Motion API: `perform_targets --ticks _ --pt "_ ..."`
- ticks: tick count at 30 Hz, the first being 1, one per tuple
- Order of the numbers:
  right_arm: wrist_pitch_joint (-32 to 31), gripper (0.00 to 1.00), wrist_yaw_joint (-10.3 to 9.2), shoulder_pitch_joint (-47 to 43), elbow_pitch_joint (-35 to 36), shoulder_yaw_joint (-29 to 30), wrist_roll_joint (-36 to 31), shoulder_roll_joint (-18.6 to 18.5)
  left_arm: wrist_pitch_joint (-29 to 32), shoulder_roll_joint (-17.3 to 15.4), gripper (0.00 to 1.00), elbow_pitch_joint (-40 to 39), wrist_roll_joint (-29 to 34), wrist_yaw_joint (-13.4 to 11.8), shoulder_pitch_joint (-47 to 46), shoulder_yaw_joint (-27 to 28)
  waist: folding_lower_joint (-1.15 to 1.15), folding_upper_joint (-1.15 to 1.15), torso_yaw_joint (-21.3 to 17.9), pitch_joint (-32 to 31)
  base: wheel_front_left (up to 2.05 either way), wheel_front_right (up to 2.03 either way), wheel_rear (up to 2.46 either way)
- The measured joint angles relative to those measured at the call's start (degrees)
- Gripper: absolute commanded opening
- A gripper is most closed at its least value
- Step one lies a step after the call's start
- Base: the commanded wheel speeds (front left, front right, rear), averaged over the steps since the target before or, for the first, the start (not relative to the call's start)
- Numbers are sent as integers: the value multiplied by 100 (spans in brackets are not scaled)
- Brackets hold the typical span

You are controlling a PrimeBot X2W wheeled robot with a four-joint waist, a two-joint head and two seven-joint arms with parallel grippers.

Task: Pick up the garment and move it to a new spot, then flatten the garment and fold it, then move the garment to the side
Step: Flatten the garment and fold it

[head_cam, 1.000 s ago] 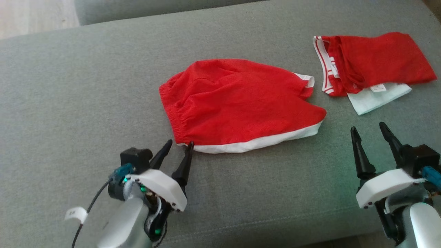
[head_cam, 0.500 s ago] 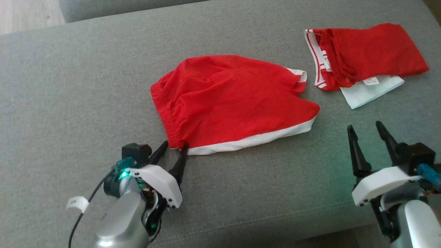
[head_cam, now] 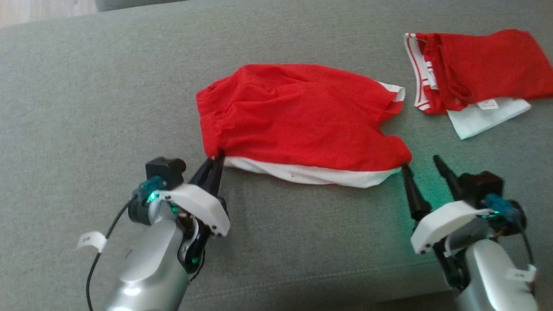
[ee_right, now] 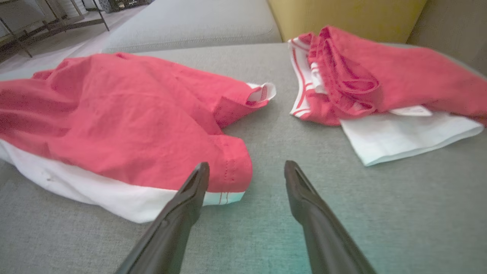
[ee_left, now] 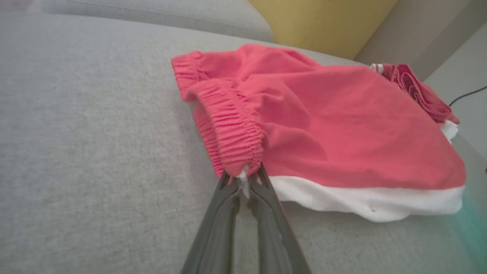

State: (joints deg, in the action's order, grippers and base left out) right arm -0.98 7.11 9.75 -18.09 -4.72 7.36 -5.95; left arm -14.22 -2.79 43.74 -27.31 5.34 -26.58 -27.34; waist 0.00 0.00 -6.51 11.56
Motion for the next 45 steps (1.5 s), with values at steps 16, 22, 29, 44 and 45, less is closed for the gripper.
perform_targets --ticks 16,22,29,44,45 --pt "55 100 0 555 -1580 -764 421 -66 -7 30 0 -657 153 -232 183 210 0 0 241 8 0 0 0" --pt "56 100 0 814 -1849 -980 687 -113 -7 35 0 -714 203 -232 185 212 0 0 283 31 0 0 0" --pt "-169 0 0 964 -1960 -1466 1144 -247 -7 37 0 -731 215 -238 187 221 0 0 323 -60 0 0 0" --pt "-622 0 0 1257 -303 -1644 1196 -1580 114 -26 0 -1105 302 -209 350 198 0 0 263 -725 0 0 0" --pt "-686 0 0 1334 -118 -1629 1169 -1689 175 -59 0 -1233 302 -198 350 177 0 0 263 -789 0 0 0"
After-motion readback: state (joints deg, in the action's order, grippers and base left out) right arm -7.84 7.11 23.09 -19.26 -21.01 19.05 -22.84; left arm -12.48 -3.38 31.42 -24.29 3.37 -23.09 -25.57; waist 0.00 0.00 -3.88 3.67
